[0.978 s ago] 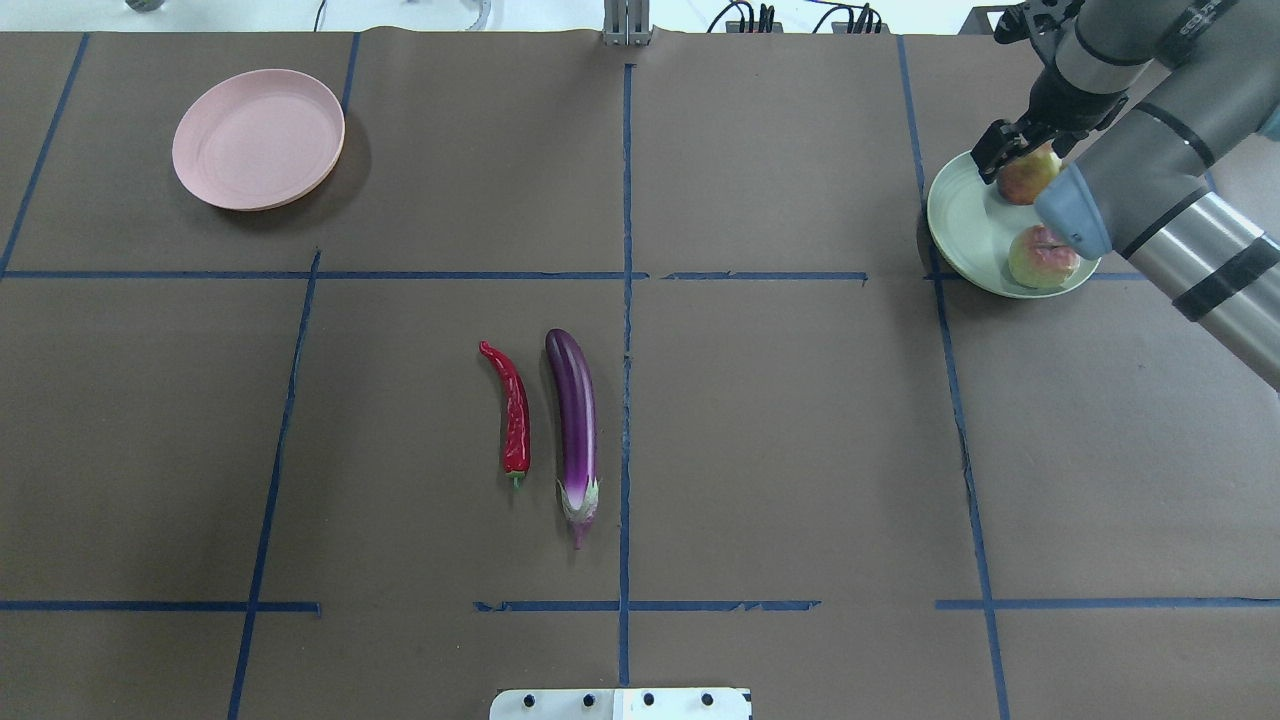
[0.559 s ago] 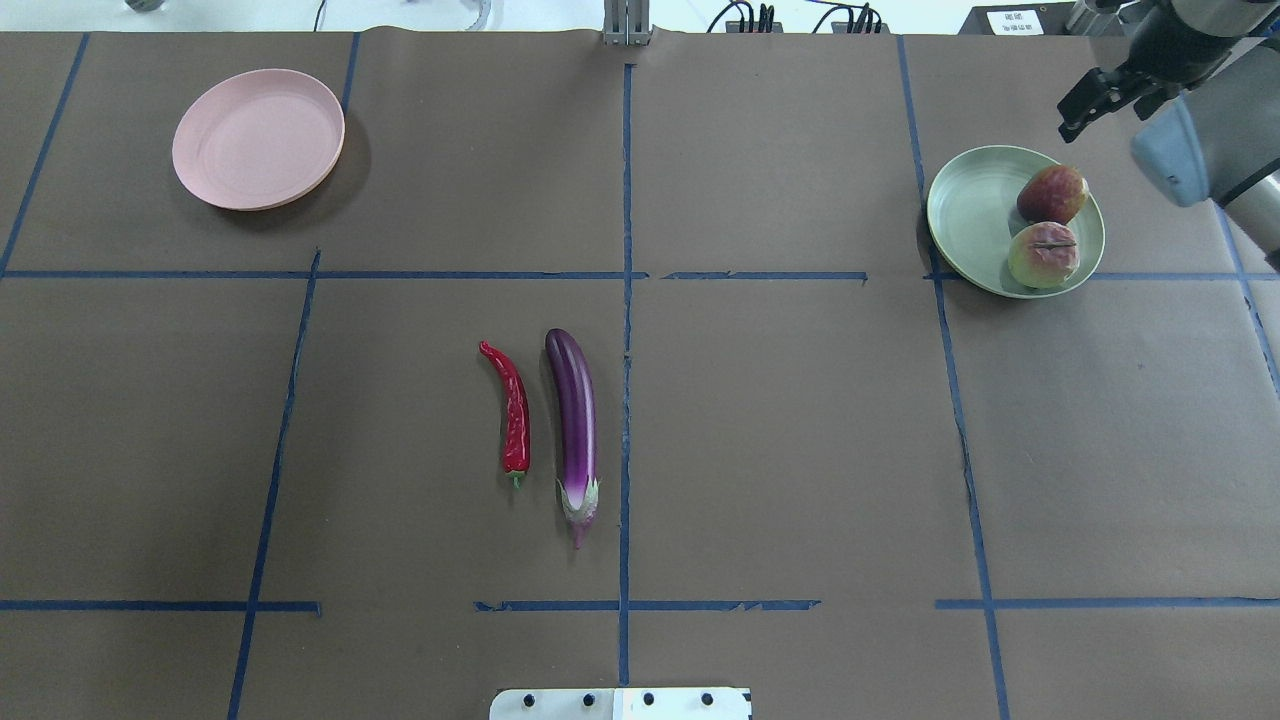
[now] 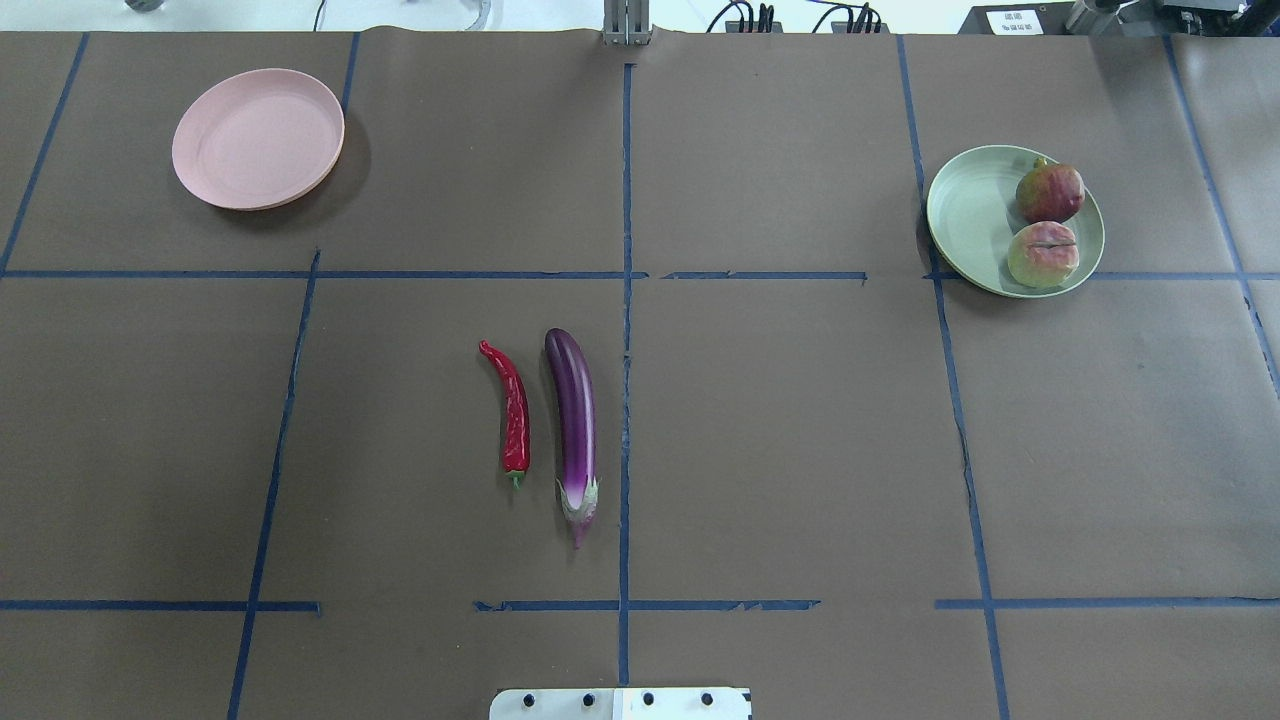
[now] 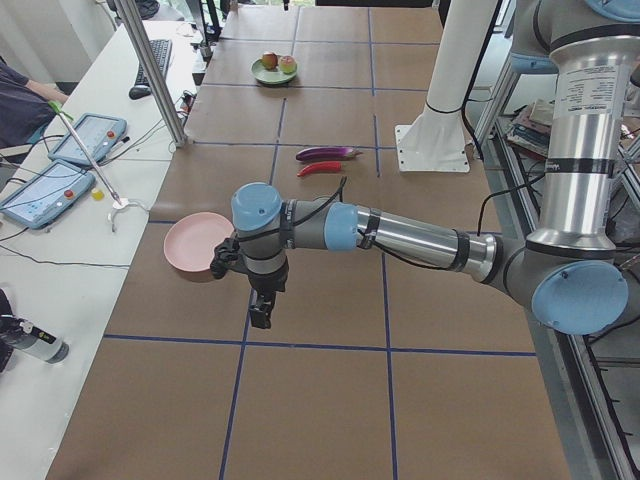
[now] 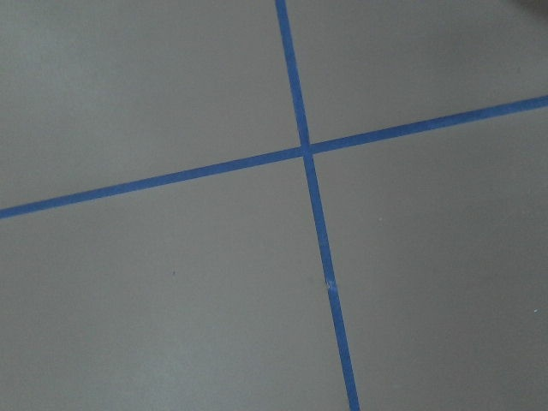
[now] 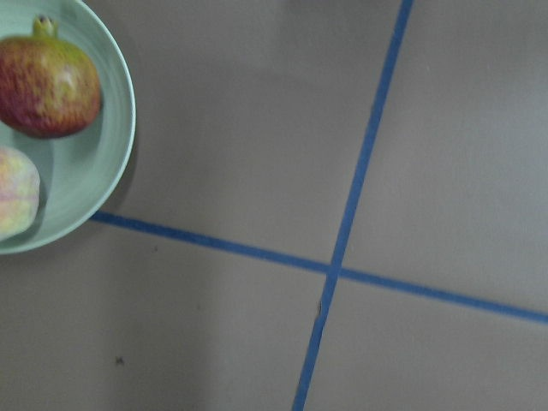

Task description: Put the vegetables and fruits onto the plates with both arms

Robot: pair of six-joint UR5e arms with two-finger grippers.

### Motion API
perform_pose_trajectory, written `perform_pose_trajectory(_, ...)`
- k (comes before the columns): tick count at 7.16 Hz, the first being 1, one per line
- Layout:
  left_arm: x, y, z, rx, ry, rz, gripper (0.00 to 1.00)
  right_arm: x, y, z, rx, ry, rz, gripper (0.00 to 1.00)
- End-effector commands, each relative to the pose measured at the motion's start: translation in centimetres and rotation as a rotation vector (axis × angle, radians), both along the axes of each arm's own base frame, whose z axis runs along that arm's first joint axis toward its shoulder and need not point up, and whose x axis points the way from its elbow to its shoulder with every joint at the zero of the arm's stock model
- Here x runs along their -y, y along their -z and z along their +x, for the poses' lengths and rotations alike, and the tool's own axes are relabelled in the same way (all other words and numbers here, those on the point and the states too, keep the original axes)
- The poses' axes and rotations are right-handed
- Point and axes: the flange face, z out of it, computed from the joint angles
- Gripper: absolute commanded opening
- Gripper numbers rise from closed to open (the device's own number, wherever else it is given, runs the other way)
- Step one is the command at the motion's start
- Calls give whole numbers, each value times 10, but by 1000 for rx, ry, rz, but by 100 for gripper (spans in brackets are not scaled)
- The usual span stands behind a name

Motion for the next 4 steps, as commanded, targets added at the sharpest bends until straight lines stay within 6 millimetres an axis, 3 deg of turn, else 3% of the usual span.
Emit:
perform_pose_trajectory(1, 17, 25, 21, -19, -41, 143, 100, -80, -29, 16, 99, -53, -87, 100)
perform_pose_trajectory(2, 28, 49, 70, -135, -69, 100, 100, -79, -13, 16, 92, -102, -103, 100)
perform_pose_trajectory(4, 50, 145, 200, -241, -11, -32, 100, -73, -5, 13, 86, -112, -100, 100)
